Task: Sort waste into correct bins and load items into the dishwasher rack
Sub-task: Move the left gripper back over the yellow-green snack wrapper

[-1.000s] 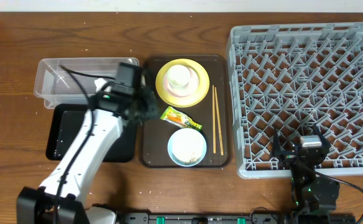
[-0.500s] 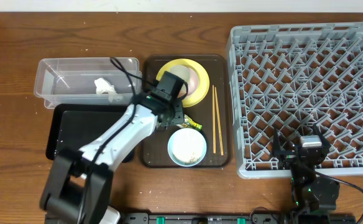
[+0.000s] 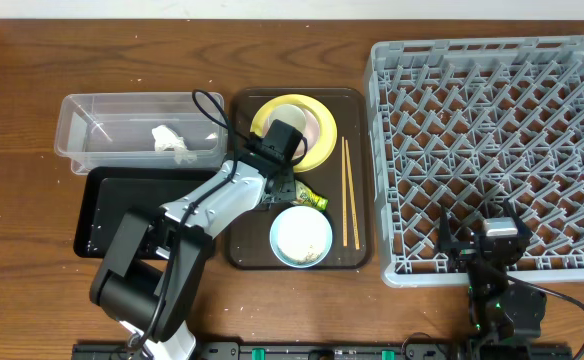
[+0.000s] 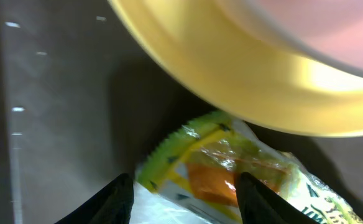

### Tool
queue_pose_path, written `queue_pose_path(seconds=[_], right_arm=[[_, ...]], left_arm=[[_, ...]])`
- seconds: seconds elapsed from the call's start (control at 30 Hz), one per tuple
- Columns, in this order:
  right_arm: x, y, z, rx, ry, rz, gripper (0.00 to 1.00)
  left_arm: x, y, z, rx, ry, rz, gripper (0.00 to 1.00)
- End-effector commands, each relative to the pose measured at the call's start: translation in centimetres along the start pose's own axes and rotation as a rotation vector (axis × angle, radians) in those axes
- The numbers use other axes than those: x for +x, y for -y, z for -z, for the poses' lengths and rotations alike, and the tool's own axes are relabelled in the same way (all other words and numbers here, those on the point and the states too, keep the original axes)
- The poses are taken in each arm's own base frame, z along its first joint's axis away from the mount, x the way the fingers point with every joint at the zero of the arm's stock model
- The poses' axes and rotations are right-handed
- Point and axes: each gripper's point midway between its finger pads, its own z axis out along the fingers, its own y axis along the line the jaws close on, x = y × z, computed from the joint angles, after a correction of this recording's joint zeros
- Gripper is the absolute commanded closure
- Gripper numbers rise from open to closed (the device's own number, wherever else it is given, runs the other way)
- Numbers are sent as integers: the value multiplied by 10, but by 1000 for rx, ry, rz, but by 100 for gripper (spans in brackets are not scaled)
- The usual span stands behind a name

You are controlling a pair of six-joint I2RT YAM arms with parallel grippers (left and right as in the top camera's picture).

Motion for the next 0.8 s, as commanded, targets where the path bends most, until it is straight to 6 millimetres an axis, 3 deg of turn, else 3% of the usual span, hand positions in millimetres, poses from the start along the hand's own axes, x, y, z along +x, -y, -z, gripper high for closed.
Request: queue_pose_path(seconds=[0.0,0.53,0.77], right_arm=[[1,0,0,0,0,4,1],[0,0,0,0,0,4,1],[0,0,0,0,0,4,1]], left_arm=[[0,-21,-3,-108,27,7,44],[-1,-45,3,-237,50,0,45],[-10,-47,31,-230,102,4,45]])
